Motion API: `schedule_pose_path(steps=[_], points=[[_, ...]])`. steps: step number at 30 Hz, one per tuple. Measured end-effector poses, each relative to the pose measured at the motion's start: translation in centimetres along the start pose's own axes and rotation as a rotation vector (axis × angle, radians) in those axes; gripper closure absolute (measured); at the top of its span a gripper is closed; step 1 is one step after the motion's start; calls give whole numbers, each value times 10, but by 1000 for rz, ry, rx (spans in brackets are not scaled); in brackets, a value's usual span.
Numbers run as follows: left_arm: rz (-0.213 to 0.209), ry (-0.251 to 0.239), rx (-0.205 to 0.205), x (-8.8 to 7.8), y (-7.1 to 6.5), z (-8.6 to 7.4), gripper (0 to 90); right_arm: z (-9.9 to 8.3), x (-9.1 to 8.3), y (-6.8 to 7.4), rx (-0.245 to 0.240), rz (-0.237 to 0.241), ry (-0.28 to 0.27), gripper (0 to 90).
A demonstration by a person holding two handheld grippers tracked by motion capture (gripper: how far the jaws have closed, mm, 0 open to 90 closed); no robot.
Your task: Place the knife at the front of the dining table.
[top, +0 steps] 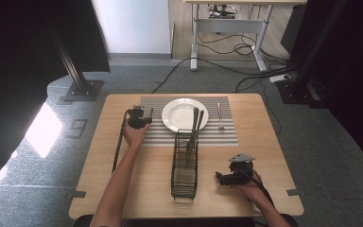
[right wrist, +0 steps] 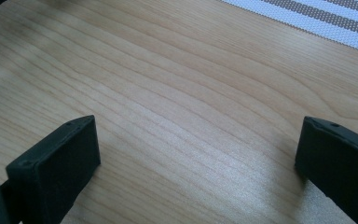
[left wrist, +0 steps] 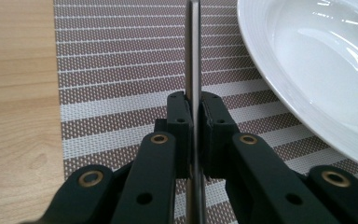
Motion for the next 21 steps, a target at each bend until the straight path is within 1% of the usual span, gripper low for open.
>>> schedule_pose_path(steps=[3, 5, 11, 13, 14, 16, 17, 18, 20, 21], points=[[4, 5, 5, 2, 0, -1, 837, 0, 0, 0, 0, 0, 0, 0], [12, 8, -3, 4, 2, -1, 836, 0, 0, 0, 0, 0, 0, 0], [14, 12, -14, 4, 3, -2, 836, 0, 0, 0, 0, 0, 0, 0], [19, 20, -15, 5, 4, -2, 836, 0, 0, 0, 0, 0, 0, 0], [21, 33, -18, 6, 5, -4, 836, 0, 0, 0, 0, 0, 0, 0], [25, 37, -25, 7, 5, -4, 835, 0, 0, 0, 0, 0, 0, 0], [30, 48, -27, 8, 6, -6, 835, 0, 0, 0, 0, 0, 0, 0], [34, 73, -31, 10, 8, -9, 834, 0, 0, 0, 0, 0, 0, 0], [32, 73, -32, 10, 8, -9, 831, 0, 0, 0, 0, 0, 0, 0], [40, 71, -28, 10, 8, -9, 831, 0, 0, 0, 0, 0, 0, 0]])
Point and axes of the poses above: each handheld gripper's, and its own axes: x roughly forward along the jaws, z roughly out of its top, y roughly to its left, the point moved 9 cm from there along x, roughly forward along the jaws, and after that the axes turned 3 degrees about -x, right-handed, at the moved point
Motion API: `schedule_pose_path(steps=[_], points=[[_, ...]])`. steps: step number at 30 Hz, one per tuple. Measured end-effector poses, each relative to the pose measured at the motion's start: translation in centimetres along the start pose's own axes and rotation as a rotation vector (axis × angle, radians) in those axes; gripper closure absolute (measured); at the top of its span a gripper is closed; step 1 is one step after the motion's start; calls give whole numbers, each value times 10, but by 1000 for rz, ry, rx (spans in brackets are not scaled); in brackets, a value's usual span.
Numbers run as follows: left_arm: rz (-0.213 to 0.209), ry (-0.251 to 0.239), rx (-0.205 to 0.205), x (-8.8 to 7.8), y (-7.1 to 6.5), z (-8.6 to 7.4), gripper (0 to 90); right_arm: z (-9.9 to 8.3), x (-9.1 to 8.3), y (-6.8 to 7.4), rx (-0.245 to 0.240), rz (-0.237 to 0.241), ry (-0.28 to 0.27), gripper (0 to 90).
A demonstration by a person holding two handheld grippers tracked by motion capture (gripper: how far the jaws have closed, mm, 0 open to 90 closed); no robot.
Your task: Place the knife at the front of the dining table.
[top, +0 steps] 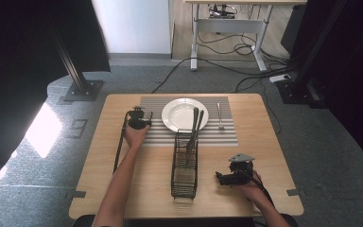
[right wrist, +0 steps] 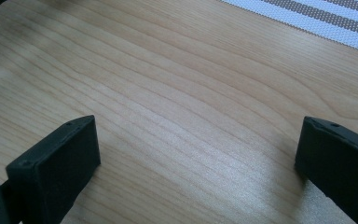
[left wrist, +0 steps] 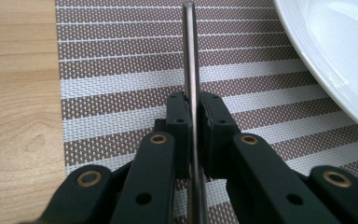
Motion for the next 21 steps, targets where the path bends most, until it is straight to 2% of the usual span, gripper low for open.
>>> schedule_pose_path(steps=[6, 7, 11, 16, 21], points=[[10, -6, 22, 1, -1, 0, 816, 0, 0, 0, 0, 0, 0, 0], [18, -15, 40, 1, -2, 0, 816, 0, 0, 0, 0, 0, 0, 0], [36, -20, 68, 2, -3, -1, 814, 0, 0, 0, -1, 0, 0, 0], [32, -22, 73, 1, -3, -1, 806, 0, 0, 0, -1, 0, 0, 0], [38, -31, 101, -1, -4, -1, 732, 0, 0, 0, -4, 2, 0, 0]])
Point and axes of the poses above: each handheld gripper's, and its own axes: x roughly forward along the jaws, z roughly out of its top, y roughly to its left, the point moved 9 cm from there along x, roughly forward along the jaws, and after that the axes turned 3 degrees about -x, right-handed, at the moved point
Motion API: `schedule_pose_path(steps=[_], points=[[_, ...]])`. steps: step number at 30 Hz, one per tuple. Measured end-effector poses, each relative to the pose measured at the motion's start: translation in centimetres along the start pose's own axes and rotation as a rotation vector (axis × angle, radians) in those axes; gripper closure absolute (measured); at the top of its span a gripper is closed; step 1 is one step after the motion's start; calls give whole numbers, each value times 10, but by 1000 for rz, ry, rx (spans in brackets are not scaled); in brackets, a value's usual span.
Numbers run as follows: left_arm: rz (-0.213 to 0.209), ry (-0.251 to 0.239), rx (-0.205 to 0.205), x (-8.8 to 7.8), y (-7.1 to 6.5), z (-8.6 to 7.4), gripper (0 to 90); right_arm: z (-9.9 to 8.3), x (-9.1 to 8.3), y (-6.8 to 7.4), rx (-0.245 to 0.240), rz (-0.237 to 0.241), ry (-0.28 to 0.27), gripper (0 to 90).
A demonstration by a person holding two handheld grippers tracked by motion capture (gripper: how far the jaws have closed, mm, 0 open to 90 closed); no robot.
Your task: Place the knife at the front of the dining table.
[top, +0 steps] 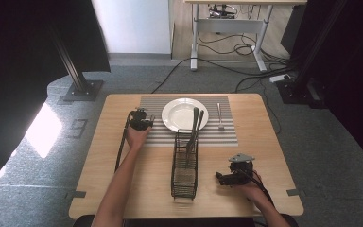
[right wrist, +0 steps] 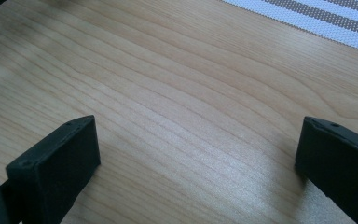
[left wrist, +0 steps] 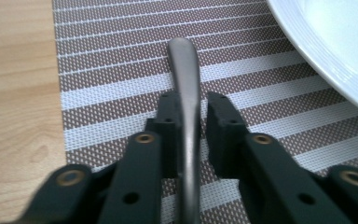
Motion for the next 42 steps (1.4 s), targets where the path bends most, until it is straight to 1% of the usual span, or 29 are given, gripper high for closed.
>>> schedule_pose_path(steps=[2, 4, 6, 8, 9, 10, 14, 16, 17, 18, 19, 20, 21, 22, 23, 25, 26, 27, 28, 29, 31, 34, 35, 37, 38, 39, 40, 42], points=[[0, -5, 1, -2, 0, 1, 723, 0, 0, 0, 0, 0, 0, 0], [-15, -13, 15, -11, -2, 3, 692, 0, 0, 0, 0, 0, 0, 0], [-16, -17, 29, -16, -4, 3, 673, 0, 0, 0, -1, 0, 0, 0], [-24, -37, 25, -22, -5, 3, 670, 0, 0, 0, 0, -1, -1, 0], [-24, -37, 25, -22, -5, 3, 671, 0, 0, 0, 0, -1, -1, 0], [-27, -46, 30, -27, -4, 1, 670, 0, 0, 0, 0, -1, 0, 0], [-35, -41, 27, -31, -2, -5, 664, 0, 0, 0, 1, -2, -1, 0], [-38, -23, 34, -33, 0, -12, 663, 0, 0, 0, 1, -2, -1, 0], [-38, -23, 34, -33, 0, -12, 660, 0, 0, 0, 1, -2, -1, 0], [-37, -17, 35, -32, 1, -14, 660, 0, 0, 0, 1, -3, -1, 0], [-24, -3, 46, -30, 3, -19, 656, 0, 0, 0, 1, -3, -1, 0], [-24, -3, 46, -30, 3, -19, 659, 0, 0, 0, 1, -3, -1, 0], [-14, 9, 52, -28, 3, -21, 659, 0, 0, 0, 2, -3, -1, 0], [4, 32, 61, -25, 5, -24, 675, 0, 0, 0, 2, -4, -1, 0], [7, 39, 63, -24, 6, -25, 702, 0, 0, 0, 2, -4, -1, 0], [5, 46, 62, -23, 6, -26, 760, 0, 0, 2, 0, -1, -1, 0], [3, 45, 63, -22, 5, -27, 760, 0, 0, 2, 0, -1, -1, 0], [15, 44, 69, -21, 3, -26, 803, 0, -1, 3, -5, 3, -1, 0], [15, 44, 69, -21, 3, -26, 804, 0, -1, 3, -5, 3, -1, 0], [32, 44, 83, -19, 2, -24, 805, 0, 0, 4, -7, 7, -1, 0], [36, 45, 84, -18, 1, -23, 805, 0, 0, 4, -6, 7, -1, 0], [28, 47, 73, -14, 1, -18, 805, 0, 0, 4, -7, 8, -1, 0], [21, 35, 57, -9, 2, -13, 805, 0, 0, 4, -6, 8, -1, 0], [23, 25, 53, -4, 2, -7, 805, 0, 0, 4, -9, 9, -1, 0], [23, 25, 53, -4, 2, -7, 805, 0, 0, 4, -9, 9, -1, 0], [21, 11, 44, 1, 2, -2, 805, 0, 0, 4, -10, 9, -1, 0], [12, 2, 27, 3, 2, 0, 805, 1, 0, 4, -11, 10, -1, 0], [8, 5, 22, 5, 3, 3, 805, 1, 0, 4, -13, 11, -2, 0]])
Point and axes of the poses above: each handheld gripper's, and its own axes: x roughly forward along the jaws, z roughly out of its top, y roughly to its left, the point moved 9 cm from there along x, roughly forward along the jaws, and after that the axes turned 3 degrees about -x, right-handed, at the moved point
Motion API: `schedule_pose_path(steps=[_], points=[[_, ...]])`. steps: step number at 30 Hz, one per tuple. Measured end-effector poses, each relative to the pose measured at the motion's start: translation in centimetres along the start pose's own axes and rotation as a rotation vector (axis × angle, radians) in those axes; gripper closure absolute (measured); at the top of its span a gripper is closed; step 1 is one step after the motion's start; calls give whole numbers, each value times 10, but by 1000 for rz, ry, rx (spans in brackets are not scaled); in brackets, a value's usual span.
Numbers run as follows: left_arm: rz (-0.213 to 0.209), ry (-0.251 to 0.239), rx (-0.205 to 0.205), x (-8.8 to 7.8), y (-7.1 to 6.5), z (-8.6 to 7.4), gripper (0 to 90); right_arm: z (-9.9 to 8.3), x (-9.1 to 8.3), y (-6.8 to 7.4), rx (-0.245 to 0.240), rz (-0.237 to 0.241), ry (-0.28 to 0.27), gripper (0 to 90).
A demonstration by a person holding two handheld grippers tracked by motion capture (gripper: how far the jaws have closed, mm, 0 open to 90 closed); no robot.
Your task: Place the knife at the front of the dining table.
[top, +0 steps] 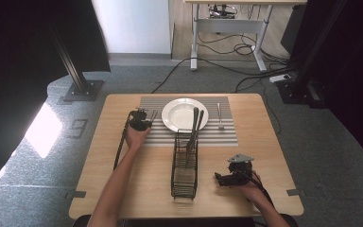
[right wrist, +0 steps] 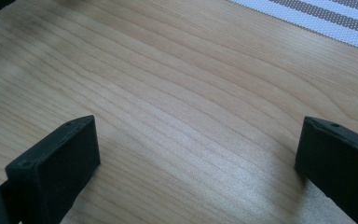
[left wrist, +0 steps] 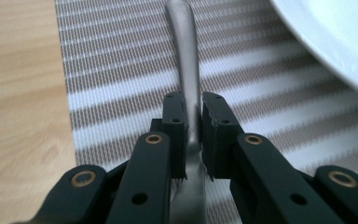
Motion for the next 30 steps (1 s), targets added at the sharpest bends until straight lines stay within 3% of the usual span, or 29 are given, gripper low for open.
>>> schedule_pose_path(steps=[7, 18, 22, 23, 25, 30], points=[[6, -6, -37, 14, 6, 17, 805, 0, 0, 0, -3, 3, 0, 0], [13, -26, -59, 22, 11, 26, 796, 0, 0, 0, -3, 3, 0, 0], [13, -46, -48, 17, 11, 25, 685, 0, 0, 0, -3, 3, 0, 0], [8, -52, -45, 14, 12, 24, 685, 0, 0, 0, -3, 3, 1, 0], [-4, -48, -40, 5, 12, 20, 604, 0, 0, 0, -3, 3, 0, 0], [-30, -22, -33, -12, 12, 2, 575, 0, 0, 1, -2, 3, -1, 0]])
Point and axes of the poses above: each handheld gripper's, and its own axes: x roughly forward along the jaws, z roughly out of its top, y roughly to its left, the point moved 9 cm from there along x, roughly forward along the jaws, and after that the axes turned 3 degrees about -x, right-handed, at the moved point
